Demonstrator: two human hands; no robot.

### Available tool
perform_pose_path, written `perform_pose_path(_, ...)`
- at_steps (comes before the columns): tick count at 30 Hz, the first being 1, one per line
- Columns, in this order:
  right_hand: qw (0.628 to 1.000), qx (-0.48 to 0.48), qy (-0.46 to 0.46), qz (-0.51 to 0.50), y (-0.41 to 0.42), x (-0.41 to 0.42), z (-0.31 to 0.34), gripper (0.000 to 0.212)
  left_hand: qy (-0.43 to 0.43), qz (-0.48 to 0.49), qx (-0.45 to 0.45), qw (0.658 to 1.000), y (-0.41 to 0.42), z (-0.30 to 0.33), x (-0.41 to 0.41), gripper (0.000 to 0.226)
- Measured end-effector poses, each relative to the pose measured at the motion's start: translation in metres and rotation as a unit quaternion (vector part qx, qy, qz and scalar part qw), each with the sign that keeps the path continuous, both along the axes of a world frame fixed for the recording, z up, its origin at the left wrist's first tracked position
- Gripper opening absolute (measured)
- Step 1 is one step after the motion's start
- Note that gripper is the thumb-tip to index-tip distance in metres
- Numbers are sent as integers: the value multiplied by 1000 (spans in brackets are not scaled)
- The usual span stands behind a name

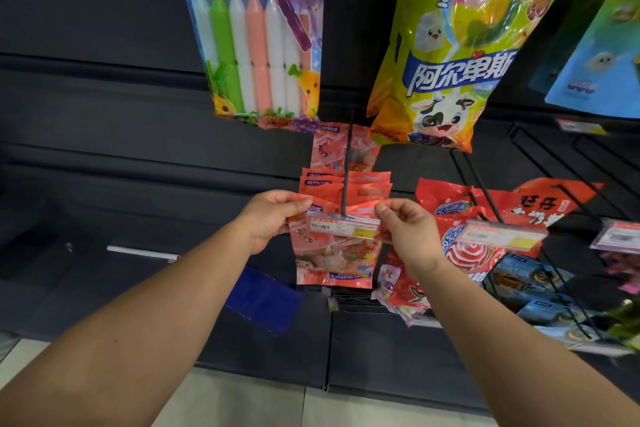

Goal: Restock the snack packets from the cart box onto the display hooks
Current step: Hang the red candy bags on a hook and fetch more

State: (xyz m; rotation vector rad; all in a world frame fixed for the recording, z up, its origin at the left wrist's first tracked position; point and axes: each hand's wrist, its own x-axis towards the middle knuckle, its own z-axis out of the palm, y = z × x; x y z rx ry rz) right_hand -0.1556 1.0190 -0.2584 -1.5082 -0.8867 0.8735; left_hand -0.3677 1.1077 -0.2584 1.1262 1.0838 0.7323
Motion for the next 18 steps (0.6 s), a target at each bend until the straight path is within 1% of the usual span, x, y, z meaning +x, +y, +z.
perform_pose_path(2, 1000, 0, -19, -13, 0, -1, -1, 9, 6, -3, 2, 1000, 1, 2, 1, 10)
perform_pose_path(6, 998, -10, -35, -51, 4, -2, -9, 11, 22, -28, 5, 999, 3, 7, 6, 10)
perform_pose_path(14, 991, -50, -91, -81, 13, -11, -6, 16, 40, -39, 1, 998, 2, 9, 9, 9)
perform_pose_path(18, 995, -32, -67, -70, 7, -12, -6, 14, 26, -21, -6, 999, 6, 7, 3, 14)
